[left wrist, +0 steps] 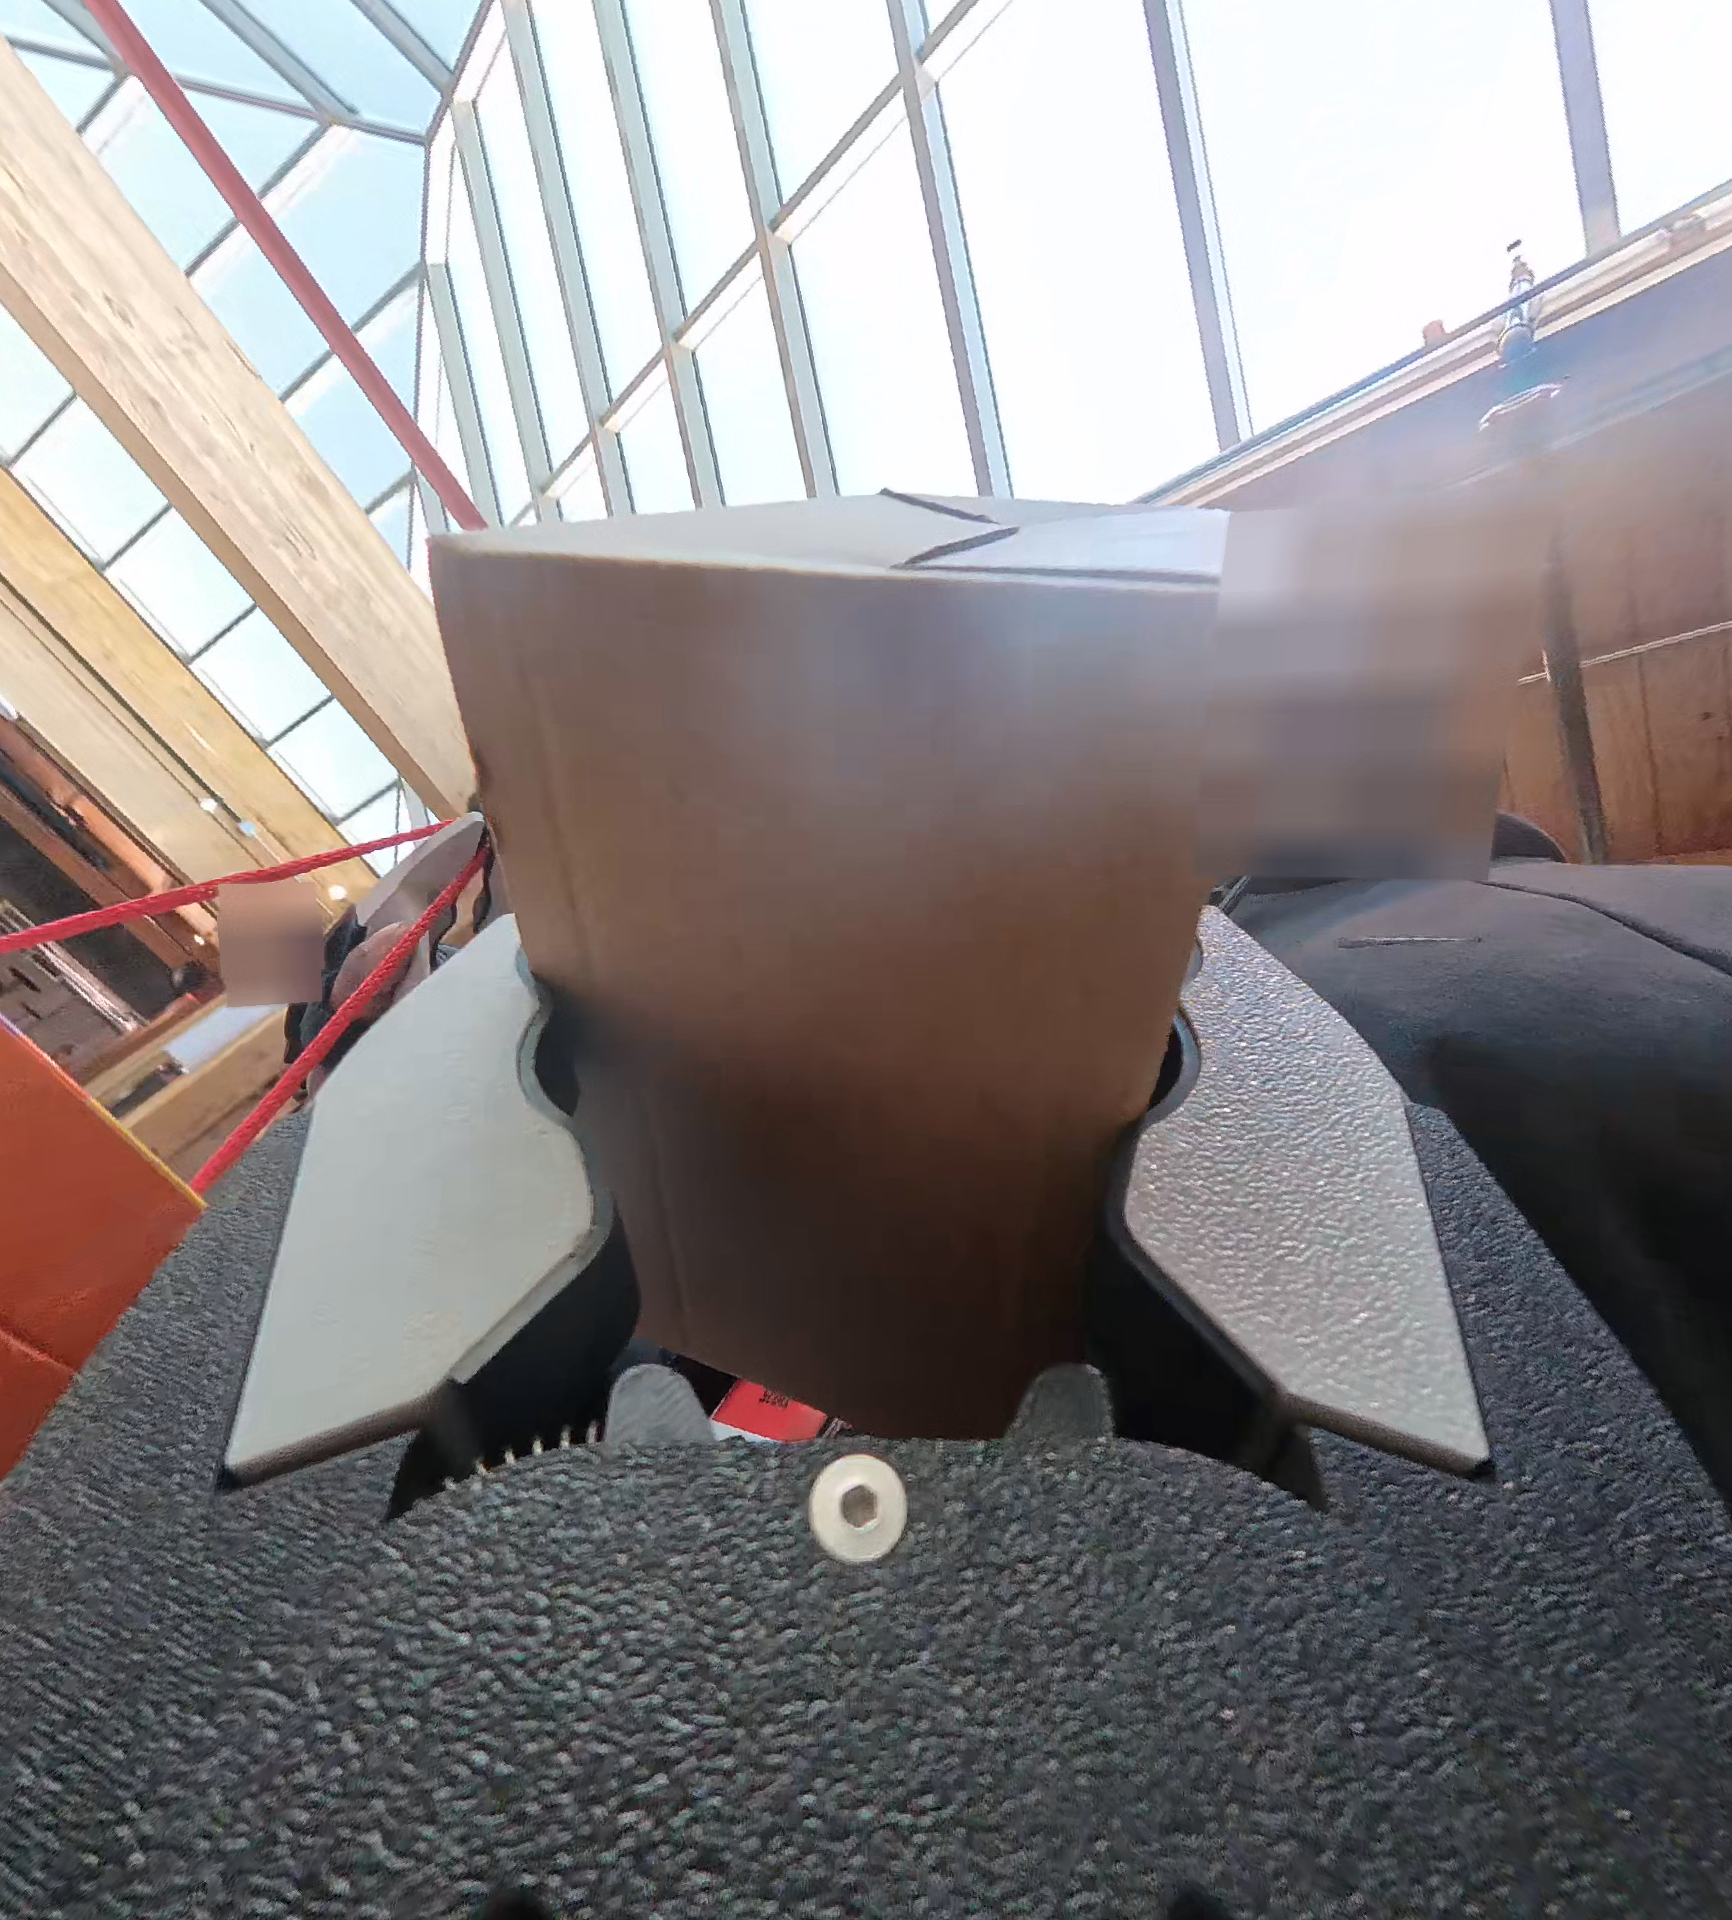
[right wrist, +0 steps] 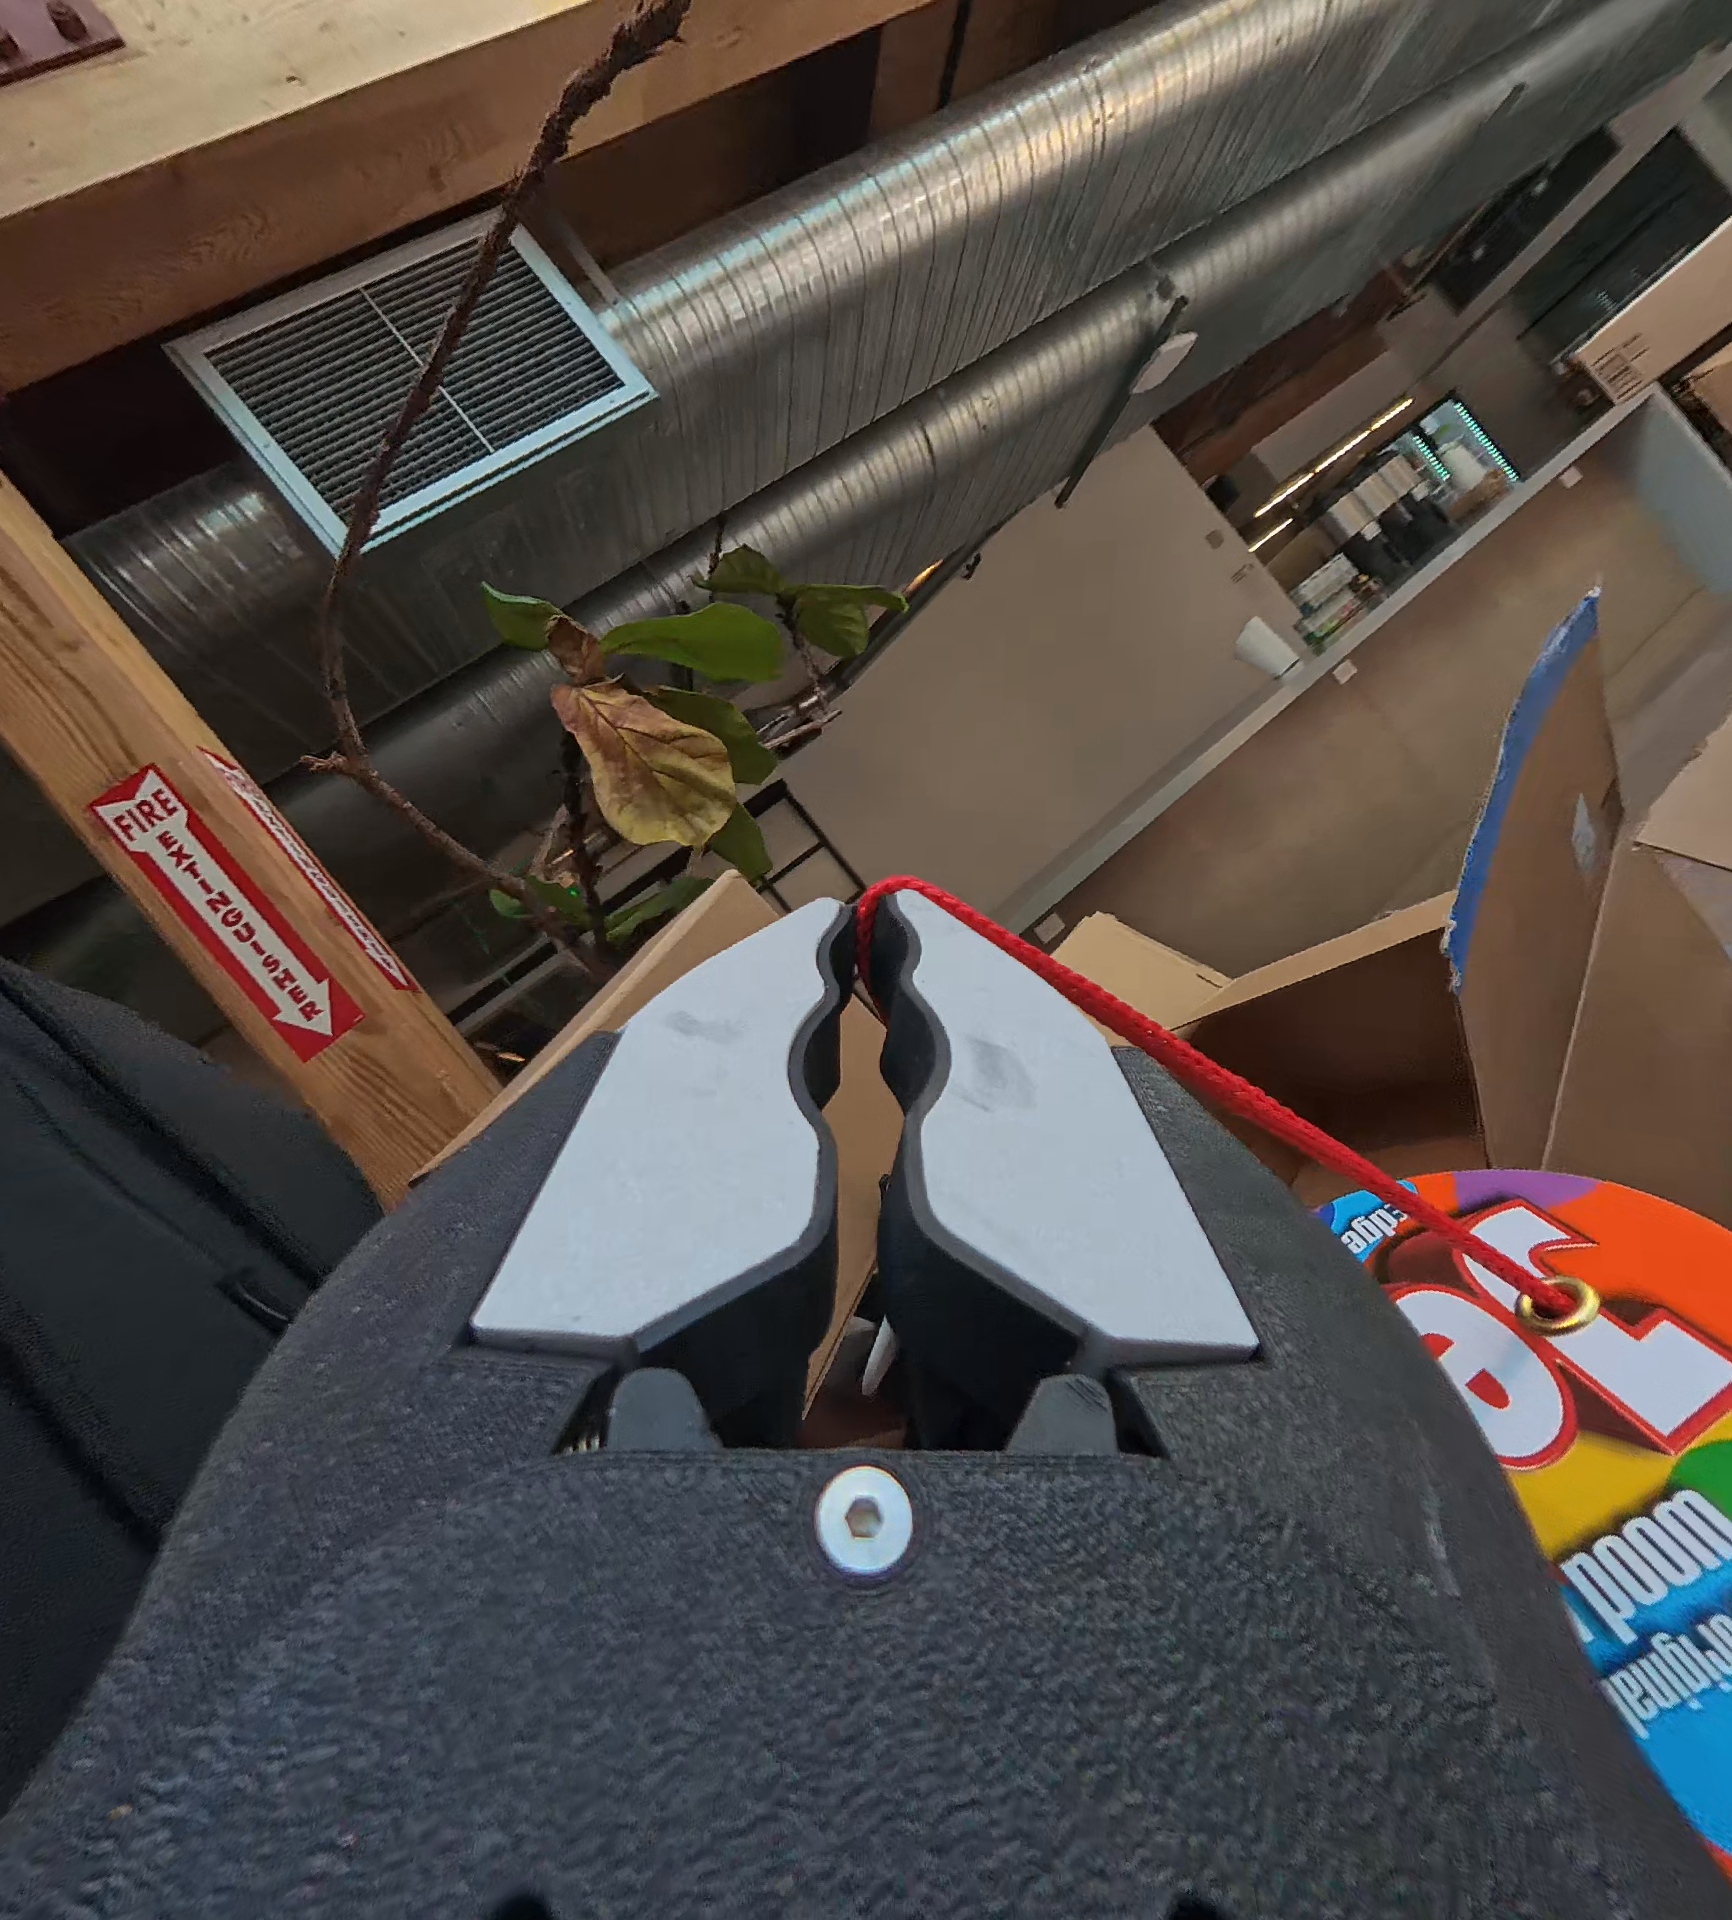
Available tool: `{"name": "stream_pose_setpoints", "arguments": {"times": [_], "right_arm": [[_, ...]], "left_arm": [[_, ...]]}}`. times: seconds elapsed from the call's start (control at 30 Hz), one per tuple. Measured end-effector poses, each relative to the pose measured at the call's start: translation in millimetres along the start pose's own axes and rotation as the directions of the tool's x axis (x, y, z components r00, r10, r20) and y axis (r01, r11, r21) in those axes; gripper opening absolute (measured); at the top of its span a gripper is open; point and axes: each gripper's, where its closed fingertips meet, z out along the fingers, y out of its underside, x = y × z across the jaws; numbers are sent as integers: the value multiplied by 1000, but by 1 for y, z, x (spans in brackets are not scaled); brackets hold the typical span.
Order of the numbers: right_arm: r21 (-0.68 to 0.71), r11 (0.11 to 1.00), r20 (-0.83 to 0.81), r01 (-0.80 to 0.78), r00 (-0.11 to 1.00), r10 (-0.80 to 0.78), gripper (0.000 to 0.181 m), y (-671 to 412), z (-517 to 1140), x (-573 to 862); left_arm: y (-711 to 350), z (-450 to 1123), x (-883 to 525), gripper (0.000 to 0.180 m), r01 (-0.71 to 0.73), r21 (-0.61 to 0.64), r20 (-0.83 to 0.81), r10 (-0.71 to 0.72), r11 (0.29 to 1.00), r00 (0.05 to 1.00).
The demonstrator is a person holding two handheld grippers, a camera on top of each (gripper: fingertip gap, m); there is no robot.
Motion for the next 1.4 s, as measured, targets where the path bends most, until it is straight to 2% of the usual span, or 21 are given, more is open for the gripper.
{"name": "stream_pose_setpoints", "arguments": {"times": [0.4,0.7,1.07,1.2,1.4], "right_arm": [[145,984,-167,106,983,-81,2,46,-77,-104],[264,940,-296,215,946,-133,2,72,-171,-191],[275,914,-422,298,892,-164,2,135,-285,-308],[325,887,-500,327,856,-132,2,156,-330,-350],[363,826,-636,432,762,-119,2,190,-383,-411]], "left_arm": [[52,19,16,111,181,-169,-83,-197,969,977],[139,48,24,110,304,-256,-120,-342,918,932],[295,38,89,109,375,-240,-93,-406,895,909],[340,35,111,110,453,-258,-64,-483,853,873],[400,46,123,111,556,-378,-60,-619,740,783]]}}
